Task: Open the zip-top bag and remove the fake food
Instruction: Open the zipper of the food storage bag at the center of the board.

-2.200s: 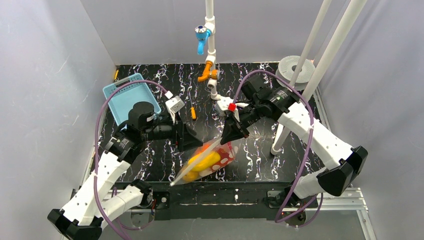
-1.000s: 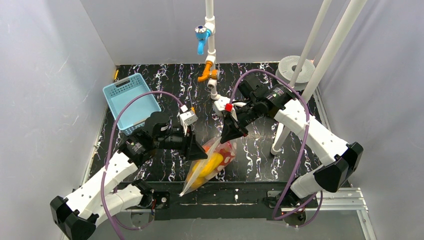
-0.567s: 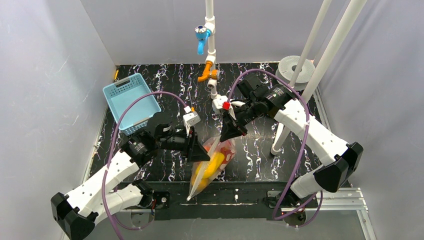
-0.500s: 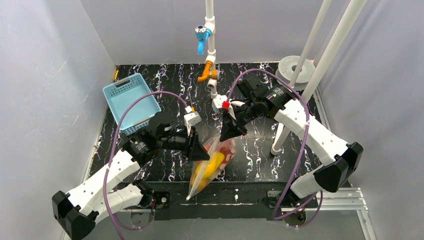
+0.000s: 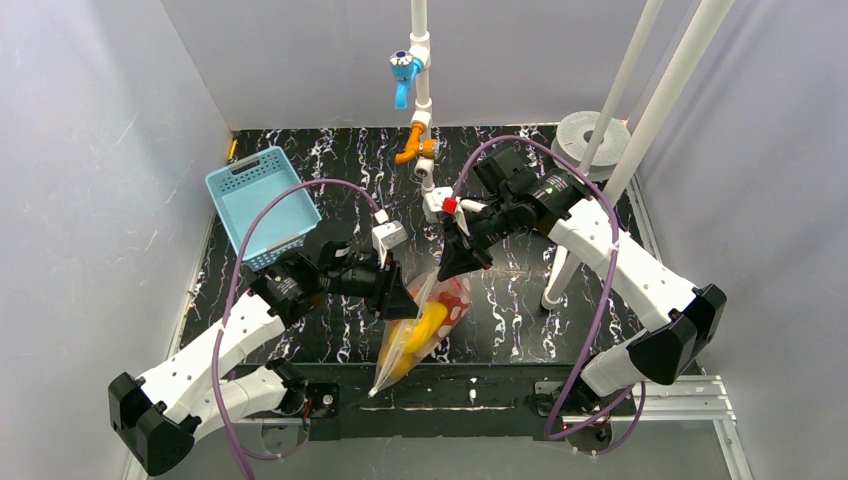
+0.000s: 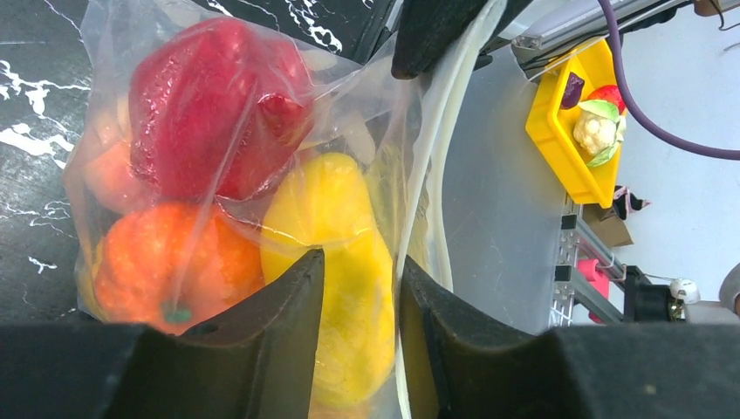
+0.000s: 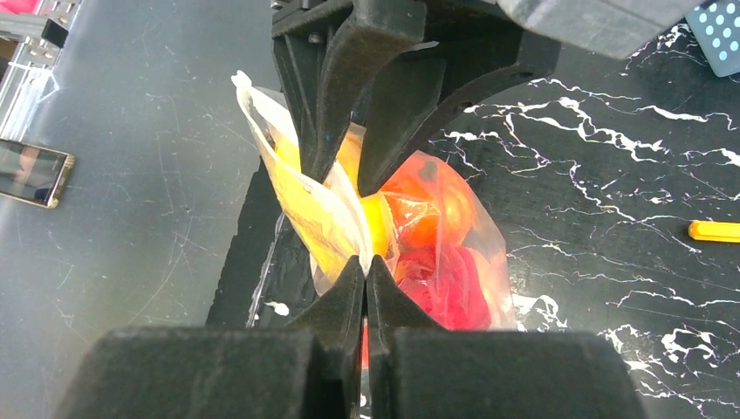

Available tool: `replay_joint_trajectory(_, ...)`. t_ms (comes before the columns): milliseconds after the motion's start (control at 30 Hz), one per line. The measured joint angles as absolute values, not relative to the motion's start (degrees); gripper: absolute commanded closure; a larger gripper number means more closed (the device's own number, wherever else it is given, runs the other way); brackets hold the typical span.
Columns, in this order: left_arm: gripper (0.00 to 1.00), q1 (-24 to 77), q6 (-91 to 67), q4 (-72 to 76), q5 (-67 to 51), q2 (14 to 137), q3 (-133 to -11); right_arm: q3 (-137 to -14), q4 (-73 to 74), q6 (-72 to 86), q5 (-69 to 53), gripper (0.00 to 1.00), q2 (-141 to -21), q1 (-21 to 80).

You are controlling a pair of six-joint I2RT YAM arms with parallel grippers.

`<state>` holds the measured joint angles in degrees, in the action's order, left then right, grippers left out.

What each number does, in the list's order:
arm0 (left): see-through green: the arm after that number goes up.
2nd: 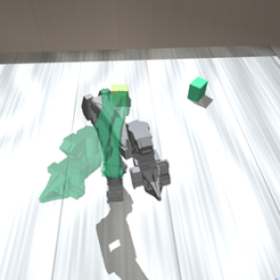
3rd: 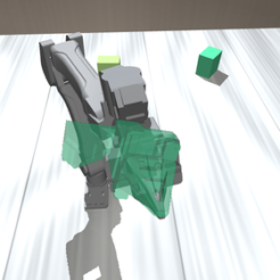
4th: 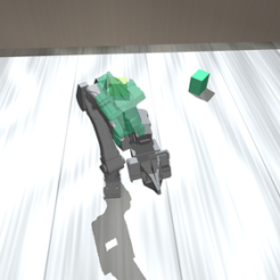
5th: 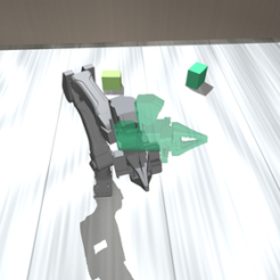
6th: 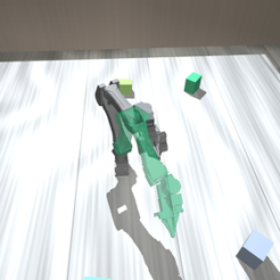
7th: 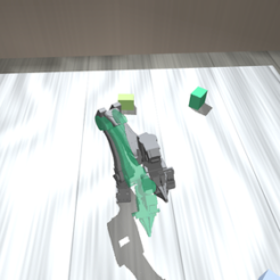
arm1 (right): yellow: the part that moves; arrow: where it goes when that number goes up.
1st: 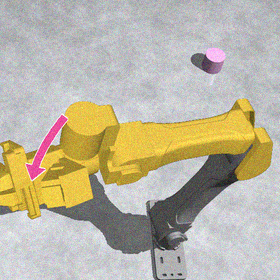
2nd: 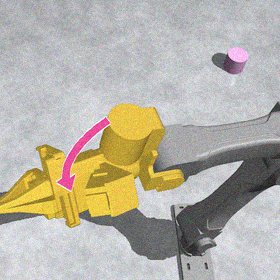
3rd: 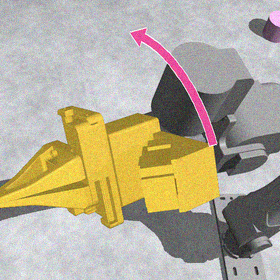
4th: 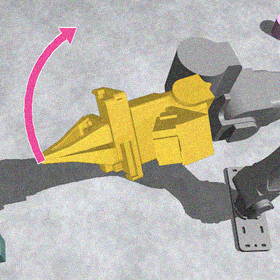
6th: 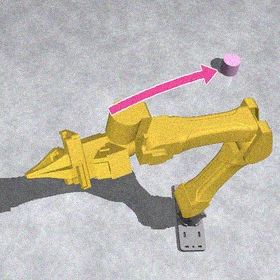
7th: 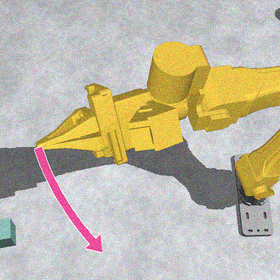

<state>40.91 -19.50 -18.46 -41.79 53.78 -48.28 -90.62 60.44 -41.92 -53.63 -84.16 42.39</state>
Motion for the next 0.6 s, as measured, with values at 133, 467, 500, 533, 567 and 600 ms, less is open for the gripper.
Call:
replay_joint_trajectory(133,1.0,40.9,-19.8,-18.5,-41.7,54.8,-48.6,-90.6,59.1,-39.8,-52.4,0.98,-84.2,42.3)
replay_joint_trajectory(467,1.0,41.0,-23.5,-18.8,-26.9,56.0,-53.5,-91.4,51.9,-28.2,-44.7,0.35,-84.2,39.1)
replay_joint_trajectory(500,1.0,41.0,-24.6,-18.3,-24.6,56.0,-53.6,-91.7,51.3,-27.3,-44.0,0.29,-84.2,38.9)
replay_joint_trajectory(533,1.0,41.0,-25.8,-17.8,-22.6,56.1,-53.6,-91.9,50.8,-26.6,-43.6,0.22,-84.1,38.8)
replay_joint_trajectory(567,1.0,41.0,-27.1,-17.3,-20.6,56.1,-53.6,-92.1,50.3,-25.9,-43.3,0.17,-84.1,38.7)
replay_joint_trajectory(600,1.0,41.0,-28.5,-16.7,-18.5,56.1,-53.6,-92.1,50.0,-25.3,-43.0,0.12,-84.1,38.7)
